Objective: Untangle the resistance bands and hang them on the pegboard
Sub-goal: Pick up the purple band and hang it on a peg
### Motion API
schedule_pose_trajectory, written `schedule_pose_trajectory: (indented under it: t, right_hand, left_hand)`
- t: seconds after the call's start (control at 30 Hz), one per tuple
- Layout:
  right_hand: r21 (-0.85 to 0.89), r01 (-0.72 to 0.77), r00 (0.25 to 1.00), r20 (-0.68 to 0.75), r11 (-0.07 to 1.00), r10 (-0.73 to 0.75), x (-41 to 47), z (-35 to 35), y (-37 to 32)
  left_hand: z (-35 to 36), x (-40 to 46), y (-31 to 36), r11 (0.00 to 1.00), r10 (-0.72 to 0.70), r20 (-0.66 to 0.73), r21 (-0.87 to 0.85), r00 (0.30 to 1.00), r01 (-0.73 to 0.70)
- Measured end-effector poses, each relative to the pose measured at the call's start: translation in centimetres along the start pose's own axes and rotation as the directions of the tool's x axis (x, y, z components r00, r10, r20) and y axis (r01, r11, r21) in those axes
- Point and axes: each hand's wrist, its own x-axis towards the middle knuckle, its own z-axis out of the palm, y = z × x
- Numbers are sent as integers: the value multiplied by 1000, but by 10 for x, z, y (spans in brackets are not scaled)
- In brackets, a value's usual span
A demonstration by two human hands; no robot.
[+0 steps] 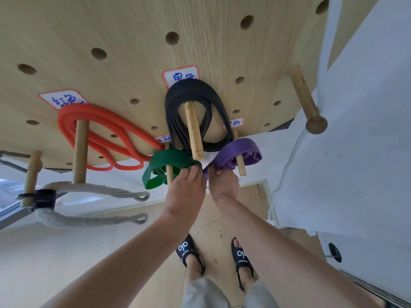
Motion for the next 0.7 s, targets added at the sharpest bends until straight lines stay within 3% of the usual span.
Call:
schedule_pose_trajectory:
  t: [0.2, 0.4, 0.53, 0.7]
  right_hand:
    - [73, -66, 992, -107, 995, 74, 2, -7, -4]
    - [60, -31, 999, 43, 998, 28, 1, -3, -9]
    - [-22, -16, 989, 147, 1000, 19, -2, -10, -3]
    - [-104, 22, 991, 137, 994, -8, -1, -20, 10]
  left_hand:
    - [-4, 1, -1, 1000, 15, -37, 14, 999, -14]
    - [-2, 2, -1, 1000, 27, -85, -13, 996, -28]
    - [-7, 9, -4, 993, -15, -145, -117, 989, -2]
    - [-12, 26, -4, 976, -101, -187, -208, 977, 61]
